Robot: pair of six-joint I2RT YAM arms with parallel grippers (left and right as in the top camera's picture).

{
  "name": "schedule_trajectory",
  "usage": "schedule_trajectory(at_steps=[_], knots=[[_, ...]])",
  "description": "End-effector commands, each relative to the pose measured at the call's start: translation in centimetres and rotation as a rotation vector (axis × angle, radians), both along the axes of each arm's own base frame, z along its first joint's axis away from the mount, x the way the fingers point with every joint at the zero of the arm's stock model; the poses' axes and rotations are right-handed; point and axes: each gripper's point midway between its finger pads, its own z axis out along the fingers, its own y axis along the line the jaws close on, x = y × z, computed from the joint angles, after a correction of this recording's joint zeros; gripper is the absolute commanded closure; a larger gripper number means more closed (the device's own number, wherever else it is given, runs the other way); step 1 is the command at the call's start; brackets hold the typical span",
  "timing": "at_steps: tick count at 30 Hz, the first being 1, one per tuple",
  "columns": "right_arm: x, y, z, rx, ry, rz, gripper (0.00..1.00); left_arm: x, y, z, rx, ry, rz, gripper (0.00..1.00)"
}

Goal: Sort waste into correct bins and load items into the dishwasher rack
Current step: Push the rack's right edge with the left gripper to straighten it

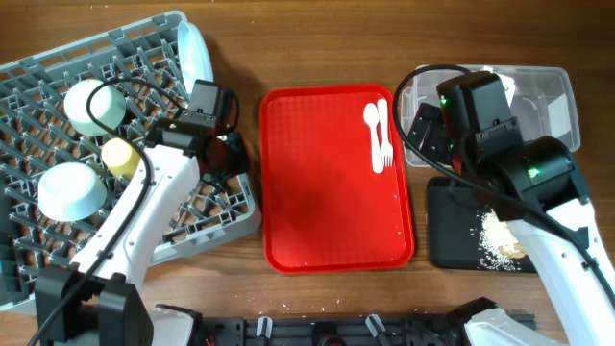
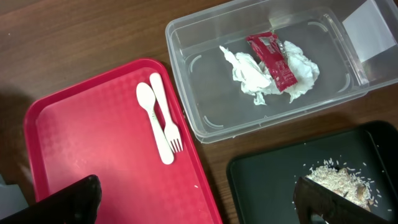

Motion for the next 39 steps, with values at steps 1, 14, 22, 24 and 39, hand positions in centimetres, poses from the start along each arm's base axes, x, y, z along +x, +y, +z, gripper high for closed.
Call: schedule_trajectory(at_steps=[1,14,22,24,39], knots=[[0.3,-0.4,0.2,-0.024,-0.008,-0.005,0.0,-0.3,-0.6,-0.5,0.026,0.006,0.004,0.59],[0.3,-0.4,0.2,-0.024,-0.008,-0.006,0.0,-1.3,-0.4,-3.9,0.15,0.116,-0.018,0.88],[0.3,-0.4,0.2,-0.024,-0.008,-0.005,0.0,-3.8,1.3,-4.0,0.234,0.215,-0.052,0.94],[0.3,-0.4,0.2,-0.024,-0.008,-0.005,0.0,-4.4,1.8,-3.9,0.265,0.24,-0.079,0.96],[0.3,-0.4,0.2,-0.024,-0.008,-0.005,0.0,-5.4,-4.7,-4.0,0.282,0.17,-0.785,0.96]])
